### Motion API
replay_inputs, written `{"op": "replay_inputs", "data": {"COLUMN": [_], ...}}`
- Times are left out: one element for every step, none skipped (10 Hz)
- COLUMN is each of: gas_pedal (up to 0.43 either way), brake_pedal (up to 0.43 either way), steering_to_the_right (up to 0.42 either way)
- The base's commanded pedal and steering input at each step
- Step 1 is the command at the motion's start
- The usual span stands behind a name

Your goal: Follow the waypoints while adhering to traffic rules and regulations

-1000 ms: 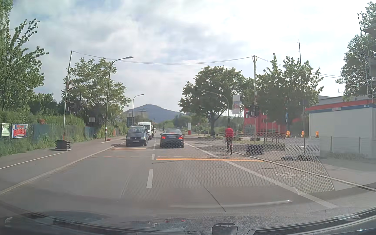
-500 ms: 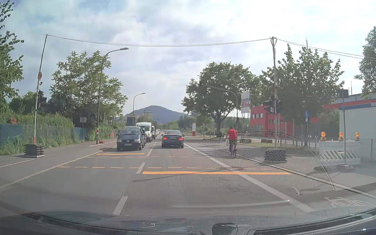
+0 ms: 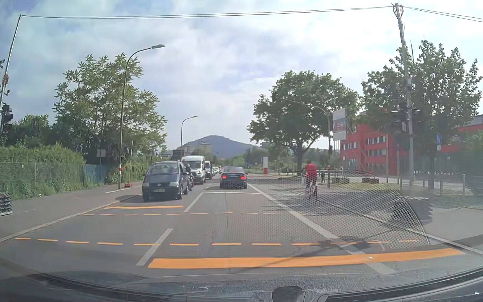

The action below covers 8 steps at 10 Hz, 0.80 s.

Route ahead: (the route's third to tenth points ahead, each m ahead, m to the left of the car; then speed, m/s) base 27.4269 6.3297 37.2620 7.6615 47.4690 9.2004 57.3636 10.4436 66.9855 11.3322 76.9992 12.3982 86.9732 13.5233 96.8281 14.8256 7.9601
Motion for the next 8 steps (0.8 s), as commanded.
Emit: {"op": "replay_inputs", "data": {"gas_pedal": [0.15,0.157,0.157,0.157,0.138,0.087,0.02,0.02], "brake_pedal": [0.0,0.0,0.0,0.0,0.0,0.0,0.0,0.0], "steering_to_the_right": [-0.059,-0.058,-0.058,-0.056,-0.051,-0.043,-0.033,-0.024]}}
